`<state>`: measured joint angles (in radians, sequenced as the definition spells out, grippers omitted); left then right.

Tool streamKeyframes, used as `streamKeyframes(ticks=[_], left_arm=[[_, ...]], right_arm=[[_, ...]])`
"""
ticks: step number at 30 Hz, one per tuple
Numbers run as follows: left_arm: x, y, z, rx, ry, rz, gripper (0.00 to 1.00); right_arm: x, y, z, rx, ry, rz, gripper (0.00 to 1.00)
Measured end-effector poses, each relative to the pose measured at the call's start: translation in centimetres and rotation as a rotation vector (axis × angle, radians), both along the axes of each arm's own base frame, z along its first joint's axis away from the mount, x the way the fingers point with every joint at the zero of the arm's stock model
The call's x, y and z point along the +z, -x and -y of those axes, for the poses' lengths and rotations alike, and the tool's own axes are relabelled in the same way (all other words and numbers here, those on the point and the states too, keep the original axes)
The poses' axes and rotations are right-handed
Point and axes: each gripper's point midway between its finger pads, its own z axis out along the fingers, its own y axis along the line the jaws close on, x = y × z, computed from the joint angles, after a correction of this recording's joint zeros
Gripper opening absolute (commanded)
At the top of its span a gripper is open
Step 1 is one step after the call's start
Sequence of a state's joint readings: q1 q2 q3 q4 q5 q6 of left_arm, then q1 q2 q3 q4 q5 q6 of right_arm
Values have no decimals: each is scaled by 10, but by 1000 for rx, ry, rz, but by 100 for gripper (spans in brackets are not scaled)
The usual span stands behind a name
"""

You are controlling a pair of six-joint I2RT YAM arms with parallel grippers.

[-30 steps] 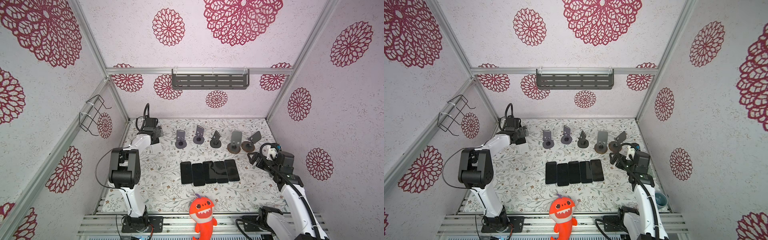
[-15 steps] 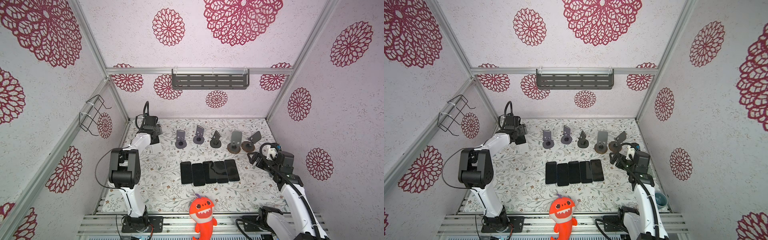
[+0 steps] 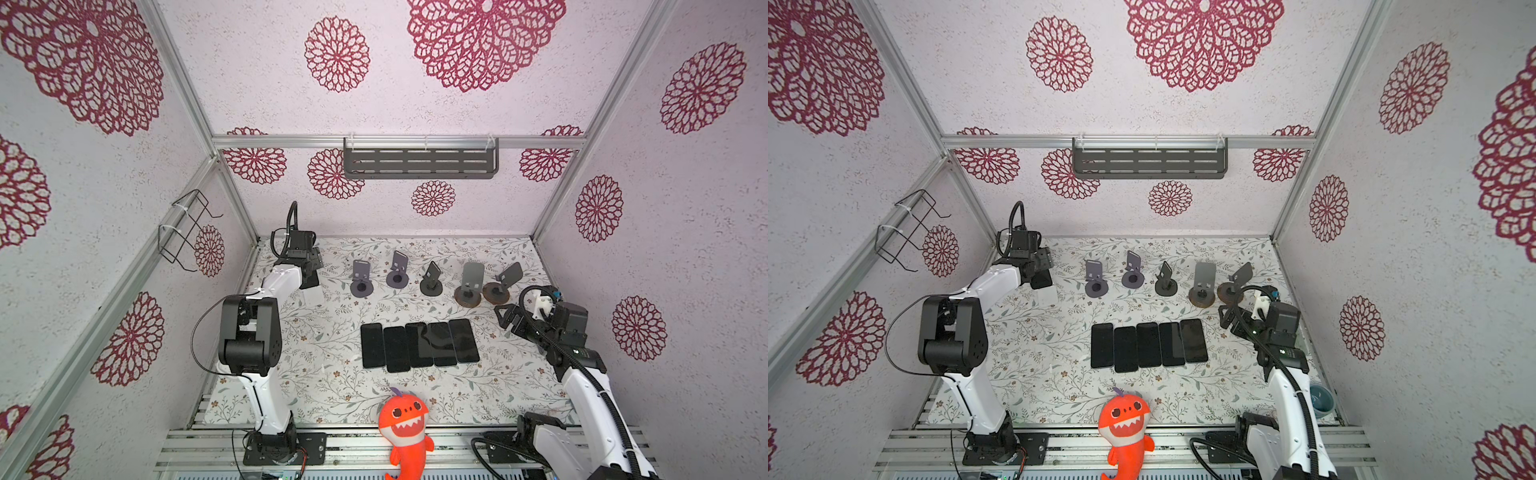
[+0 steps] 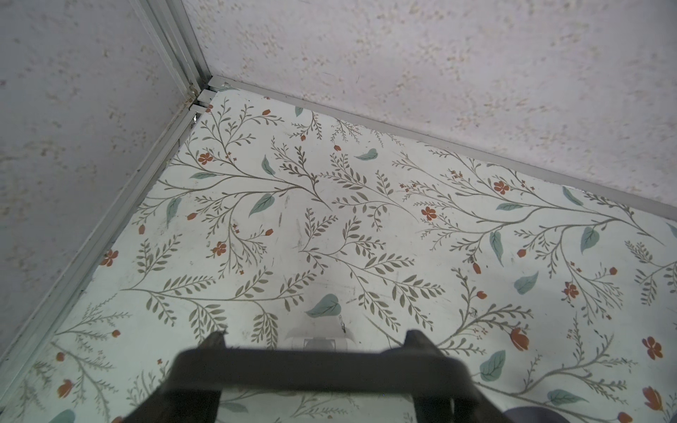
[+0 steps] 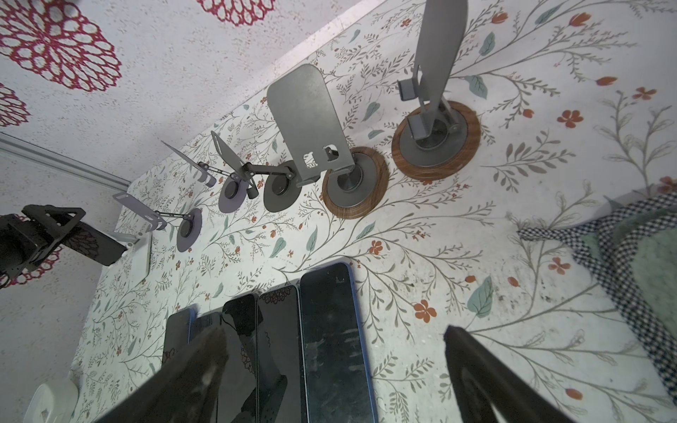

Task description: Remove the phone from the phone stand

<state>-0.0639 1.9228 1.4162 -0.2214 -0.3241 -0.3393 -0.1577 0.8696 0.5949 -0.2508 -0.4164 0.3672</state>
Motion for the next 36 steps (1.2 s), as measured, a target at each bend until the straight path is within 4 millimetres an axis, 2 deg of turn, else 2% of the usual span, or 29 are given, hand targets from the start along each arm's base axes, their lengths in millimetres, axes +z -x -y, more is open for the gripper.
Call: streamKeyframes(ticks=[20,36], left_arm=[[3,5,-1,7,3,-11,75],[38,24,3,12,25,5,74]], right_arm=[[0,0,-1,5,-4,0,94],[5,0,-1,8,2,4,93]])
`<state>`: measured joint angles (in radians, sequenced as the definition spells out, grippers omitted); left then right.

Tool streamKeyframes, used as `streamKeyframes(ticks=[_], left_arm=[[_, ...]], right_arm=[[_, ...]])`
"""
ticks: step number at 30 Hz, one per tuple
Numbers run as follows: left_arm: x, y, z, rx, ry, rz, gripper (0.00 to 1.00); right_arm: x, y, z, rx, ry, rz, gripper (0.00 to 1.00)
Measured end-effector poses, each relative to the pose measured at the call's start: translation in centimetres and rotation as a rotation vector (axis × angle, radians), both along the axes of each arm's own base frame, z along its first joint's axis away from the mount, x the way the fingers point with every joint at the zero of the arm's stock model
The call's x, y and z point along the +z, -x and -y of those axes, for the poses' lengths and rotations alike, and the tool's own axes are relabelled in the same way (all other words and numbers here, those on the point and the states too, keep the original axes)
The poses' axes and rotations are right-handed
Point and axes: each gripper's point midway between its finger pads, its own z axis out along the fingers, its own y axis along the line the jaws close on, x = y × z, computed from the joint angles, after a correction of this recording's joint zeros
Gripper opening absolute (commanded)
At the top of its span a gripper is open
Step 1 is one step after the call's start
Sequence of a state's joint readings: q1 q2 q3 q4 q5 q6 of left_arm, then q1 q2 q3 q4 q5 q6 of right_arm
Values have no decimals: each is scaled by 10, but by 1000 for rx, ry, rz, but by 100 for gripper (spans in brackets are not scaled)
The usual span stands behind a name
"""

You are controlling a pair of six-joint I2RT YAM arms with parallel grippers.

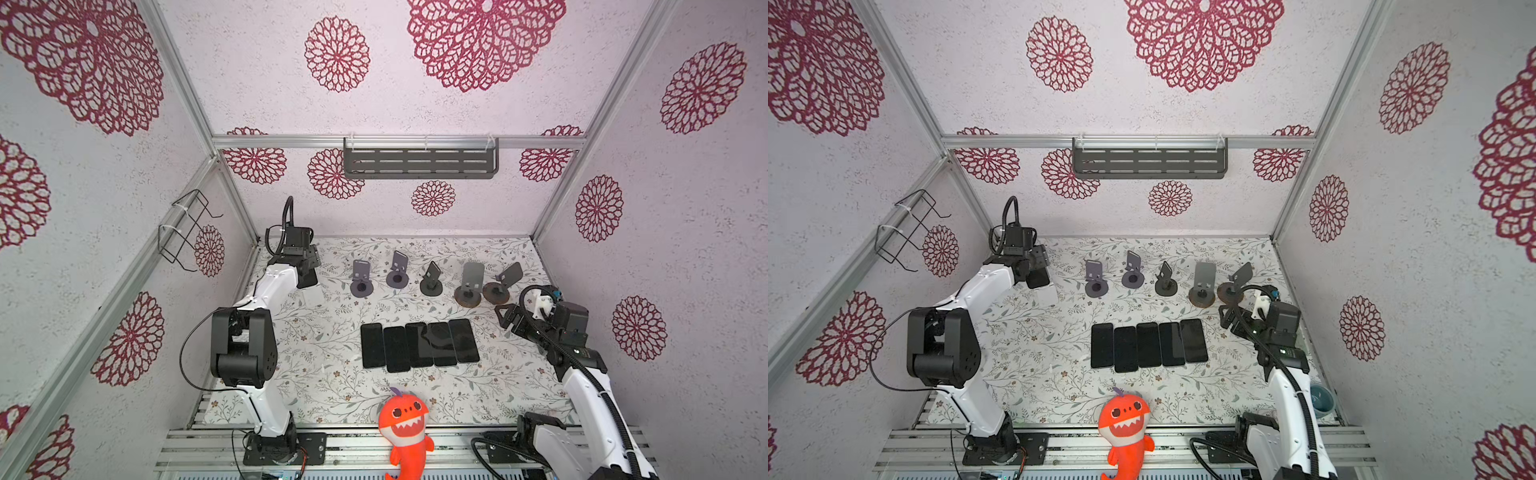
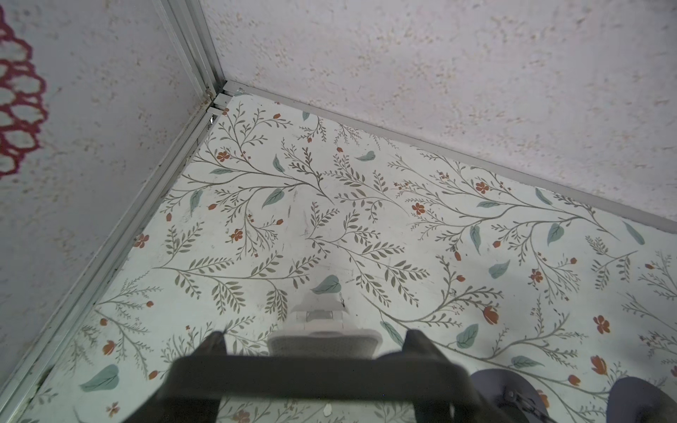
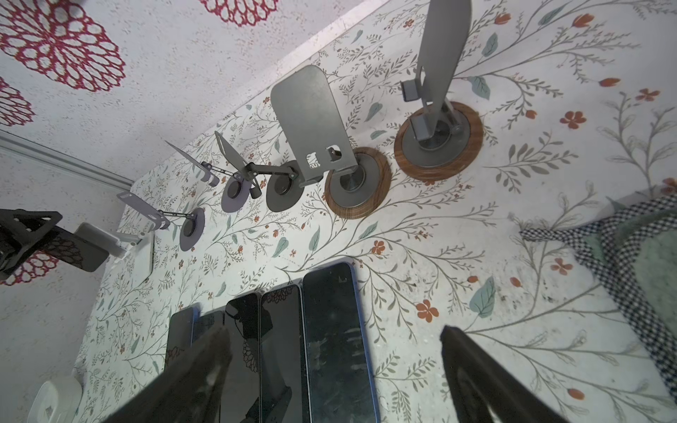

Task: Remove the phone from the phone stand
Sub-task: Remove the phone from the phone stand, then place the phone at the center of the table.

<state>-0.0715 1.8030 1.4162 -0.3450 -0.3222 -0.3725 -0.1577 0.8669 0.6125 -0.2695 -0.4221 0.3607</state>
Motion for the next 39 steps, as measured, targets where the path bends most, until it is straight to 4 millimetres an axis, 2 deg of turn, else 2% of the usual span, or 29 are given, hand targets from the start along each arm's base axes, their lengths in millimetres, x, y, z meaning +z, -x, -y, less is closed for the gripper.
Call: streamKeyframes(ticks=[5,8,13,18,22,28,37,39], left_arm=[[11,8,8,-13,31,-10,73],[21,13,19,-41,44,-14,72],[41,27,51,-114,50,-44,71],[42,53,80,-187,61,-127,70],[31,81,100,-246,74,-242,70],[11,125,126,-331,194,-393,67],[-59,200,154,-366,279,-670,66],[-70,212,160,-362,279,-703,65]], right_arm=[[11,0,2,-5,11,7,93],[21,2,4,-11,28,14,93],[40,3,4,-3,53,37,93],[44,5,4,7,67,40,93],[40,5,4,16,77,27,93],[37,5,4,20,80,18,93],[35,5,4,20,79,12,93],[35,6,4,20,78,8,93]])
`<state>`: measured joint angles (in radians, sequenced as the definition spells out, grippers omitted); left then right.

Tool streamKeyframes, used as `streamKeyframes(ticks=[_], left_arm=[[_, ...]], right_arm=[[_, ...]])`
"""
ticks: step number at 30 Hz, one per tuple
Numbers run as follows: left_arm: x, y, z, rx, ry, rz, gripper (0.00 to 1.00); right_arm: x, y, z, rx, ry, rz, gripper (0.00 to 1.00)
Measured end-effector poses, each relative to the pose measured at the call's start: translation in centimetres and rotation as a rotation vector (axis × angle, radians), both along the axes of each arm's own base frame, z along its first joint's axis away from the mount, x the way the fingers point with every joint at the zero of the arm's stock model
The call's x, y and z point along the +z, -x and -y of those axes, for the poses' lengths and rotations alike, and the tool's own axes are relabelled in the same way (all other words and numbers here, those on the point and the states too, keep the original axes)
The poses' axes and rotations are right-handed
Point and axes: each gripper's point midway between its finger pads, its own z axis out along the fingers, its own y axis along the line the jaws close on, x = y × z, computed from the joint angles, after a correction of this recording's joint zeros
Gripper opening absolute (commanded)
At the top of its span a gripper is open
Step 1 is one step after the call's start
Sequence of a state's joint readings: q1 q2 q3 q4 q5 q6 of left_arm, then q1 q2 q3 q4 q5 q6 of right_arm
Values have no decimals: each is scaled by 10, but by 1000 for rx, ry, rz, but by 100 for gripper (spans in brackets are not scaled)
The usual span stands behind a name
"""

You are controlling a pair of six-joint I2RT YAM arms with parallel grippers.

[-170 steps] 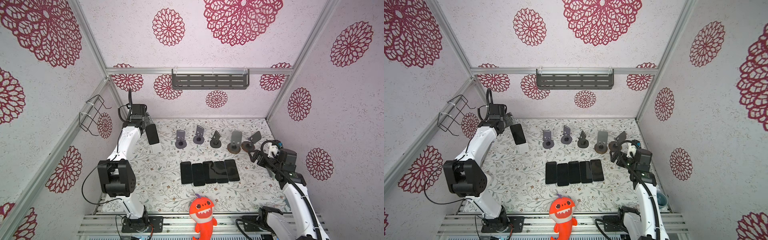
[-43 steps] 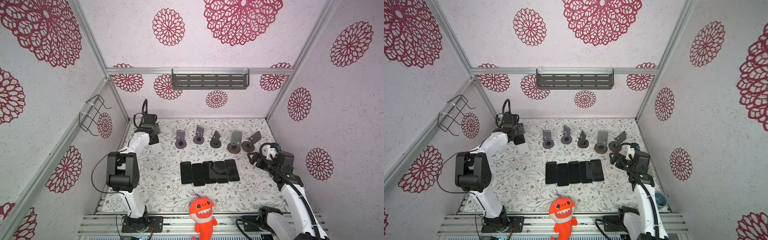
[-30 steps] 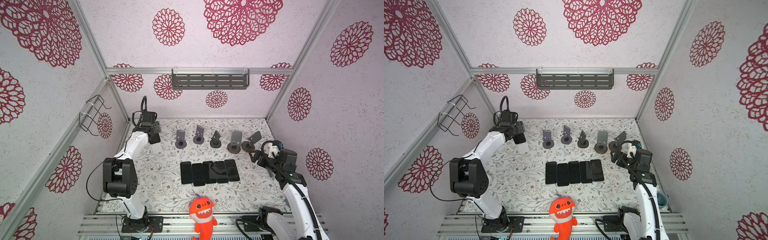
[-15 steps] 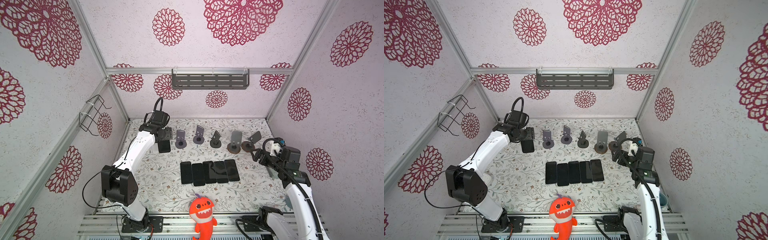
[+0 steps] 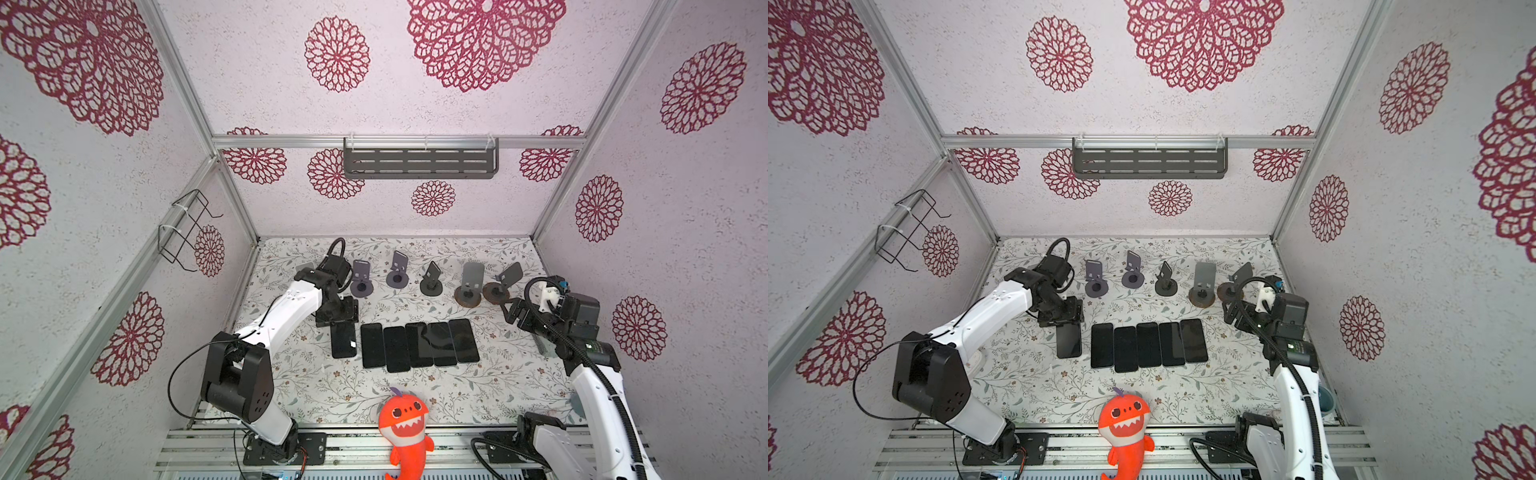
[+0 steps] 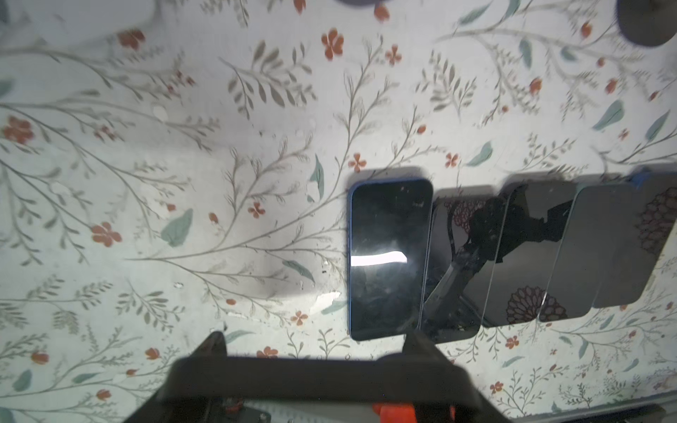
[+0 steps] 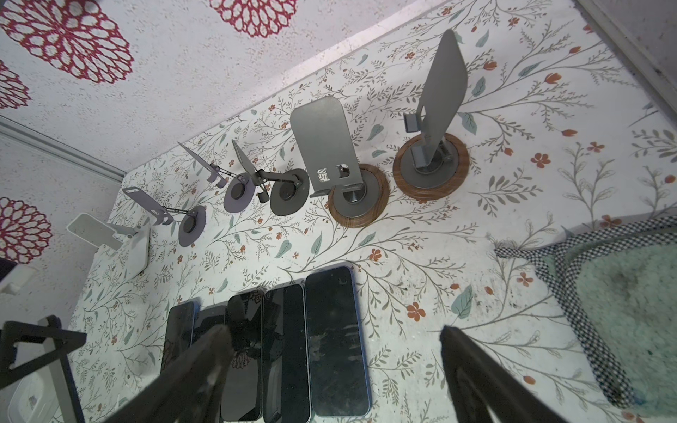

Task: Remove the phone from the phone stand
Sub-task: Place the phone at the center of the table.

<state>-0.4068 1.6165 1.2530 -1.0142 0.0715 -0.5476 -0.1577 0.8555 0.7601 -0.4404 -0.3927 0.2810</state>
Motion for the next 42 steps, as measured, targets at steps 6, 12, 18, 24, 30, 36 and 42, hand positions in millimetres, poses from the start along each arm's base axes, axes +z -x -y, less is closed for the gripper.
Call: streamKeyframes(ticks=[6,12,18,24,30,36,42], left_arm=[[-23,14,15,-4,-36,-21,66],[-41,5,19,14,-60,-2,67],[-58,1,12,16,-123,-18,67],[-63,-1,6,21,-145,-11,71],[-73,3,2,25,-148,-13,75],[-76,-3,1,37,-142,-1,79],[-77,-12,0,49,-133,22,85]], right_arm=[[-2,1,0,0,-1,-8,93],[-7,3,0,0,-3,-20,93],[-11,5,0,-3,1,-35,93],[-12,5,0,-1,5,-36,93],[-13,5,0,-1,4,-40,92],[-13,4,1,-1,4,-43,93],[-14,4,1,-1,4,-43,92]])
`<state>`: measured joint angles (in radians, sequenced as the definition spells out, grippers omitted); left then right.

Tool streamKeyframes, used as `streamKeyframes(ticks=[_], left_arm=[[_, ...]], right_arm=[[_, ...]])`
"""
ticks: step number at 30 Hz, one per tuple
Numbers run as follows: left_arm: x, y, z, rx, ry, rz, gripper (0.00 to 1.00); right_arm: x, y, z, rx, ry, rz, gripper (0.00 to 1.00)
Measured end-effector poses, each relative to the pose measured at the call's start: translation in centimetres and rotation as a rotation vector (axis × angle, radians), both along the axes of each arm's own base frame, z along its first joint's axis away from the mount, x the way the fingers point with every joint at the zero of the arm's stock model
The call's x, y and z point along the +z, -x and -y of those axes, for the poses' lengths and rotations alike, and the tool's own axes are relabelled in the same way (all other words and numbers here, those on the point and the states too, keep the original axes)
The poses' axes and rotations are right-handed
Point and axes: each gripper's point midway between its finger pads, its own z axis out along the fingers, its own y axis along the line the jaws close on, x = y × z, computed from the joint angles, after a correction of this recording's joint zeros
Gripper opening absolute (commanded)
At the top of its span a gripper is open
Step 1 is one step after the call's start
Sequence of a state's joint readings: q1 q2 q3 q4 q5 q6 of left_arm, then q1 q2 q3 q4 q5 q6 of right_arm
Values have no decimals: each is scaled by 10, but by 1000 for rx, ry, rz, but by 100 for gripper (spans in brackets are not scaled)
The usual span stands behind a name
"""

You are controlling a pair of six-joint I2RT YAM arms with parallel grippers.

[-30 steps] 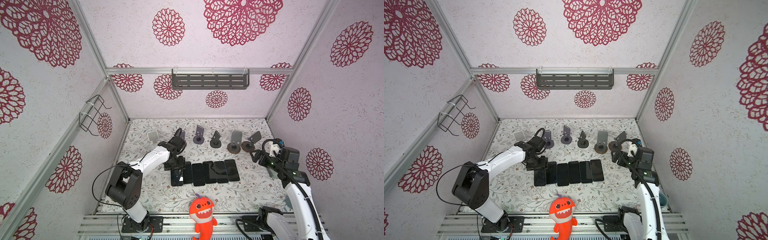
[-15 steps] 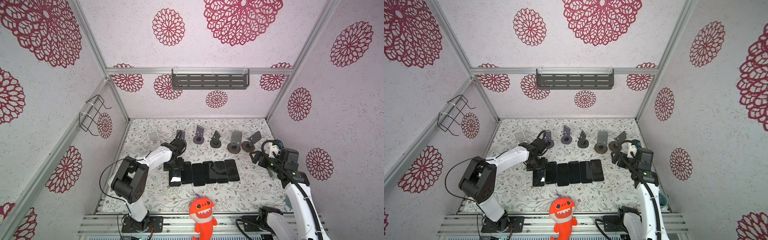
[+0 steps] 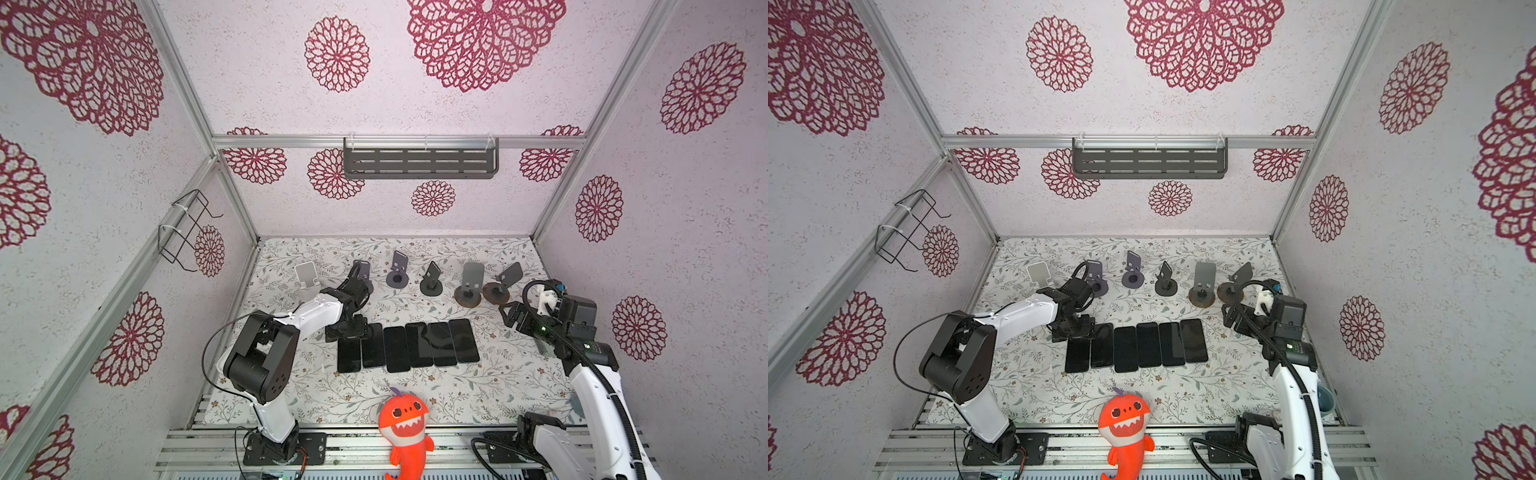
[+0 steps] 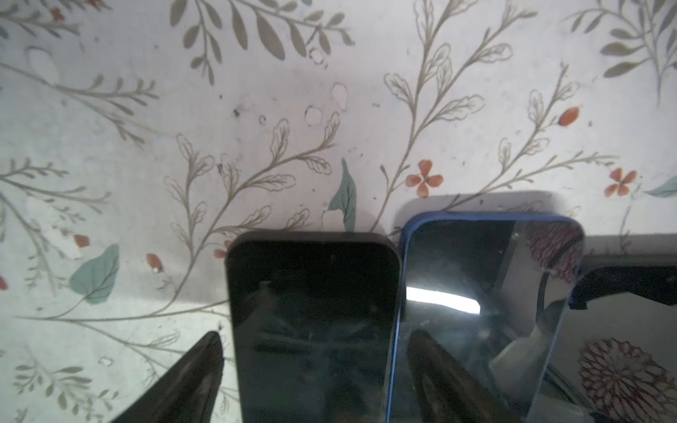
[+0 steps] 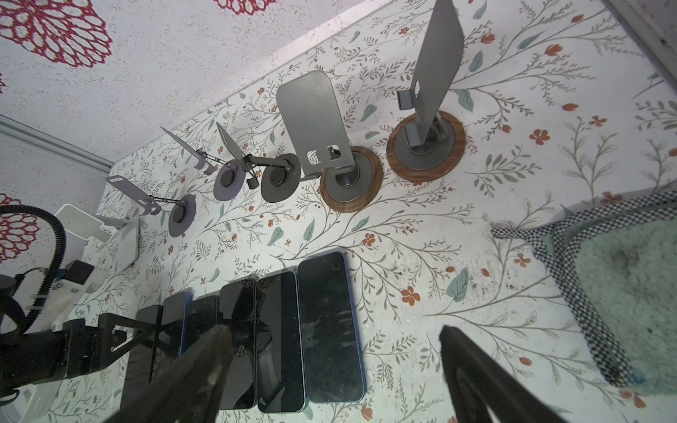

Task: Remove the phone from the phone stand
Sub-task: Place the phone at the center of the table, then reset both arms

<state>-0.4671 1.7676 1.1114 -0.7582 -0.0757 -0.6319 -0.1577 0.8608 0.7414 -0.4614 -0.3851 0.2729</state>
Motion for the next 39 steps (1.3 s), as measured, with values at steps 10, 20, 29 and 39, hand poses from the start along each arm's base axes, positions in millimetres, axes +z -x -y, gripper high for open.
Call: streamKeyframes(ticks=[10,20,29,39], left_arm=[[-2,-2,1,1,10,13,85],[13,-7,2,-1,22,62,92],[112,-38,-35,66,-4,418,98],[147,-43,-130,294,-233,658,98]], right_arm=[[0,0,0,-1,0,1,92],[-6,4,3,-17,16,-16,93],[-9,11,24,-96,138,4,99],[-29,8,55,-268,258,23,99]])
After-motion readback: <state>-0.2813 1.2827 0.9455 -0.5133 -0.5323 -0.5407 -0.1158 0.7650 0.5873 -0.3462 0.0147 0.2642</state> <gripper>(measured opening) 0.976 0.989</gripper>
